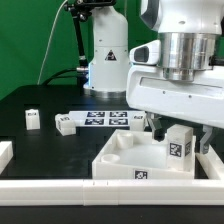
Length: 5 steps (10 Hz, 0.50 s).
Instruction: Assemble one leg
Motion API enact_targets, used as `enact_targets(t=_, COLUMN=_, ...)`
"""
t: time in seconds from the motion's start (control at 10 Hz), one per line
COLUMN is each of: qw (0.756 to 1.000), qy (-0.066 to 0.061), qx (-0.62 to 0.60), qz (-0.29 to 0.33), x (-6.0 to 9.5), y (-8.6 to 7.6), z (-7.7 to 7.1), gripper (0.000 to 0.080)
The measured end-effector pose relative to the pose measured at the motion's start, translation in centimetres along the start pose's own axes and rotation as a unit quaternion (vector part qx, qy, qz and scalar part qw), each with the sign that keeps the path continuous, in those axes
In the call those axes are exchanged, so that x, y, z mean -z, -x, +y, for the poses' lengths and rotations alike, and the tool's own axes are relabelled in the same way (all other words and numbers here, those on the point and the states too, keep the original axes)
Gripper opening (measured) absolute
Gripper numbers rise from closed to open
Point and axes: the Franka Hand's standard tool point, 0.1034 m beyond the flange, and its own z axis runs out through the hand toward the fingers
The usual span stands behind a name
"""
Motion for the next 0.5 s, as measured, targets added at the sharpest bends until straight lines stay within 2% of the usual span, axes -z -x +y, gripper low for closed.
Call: enact_targets(t=0.5, qw=1.000, qy=0.000, qx=0.000, qz=0.000, x=-0.02, y=0.01, z=0.01, gripper=0.0649)
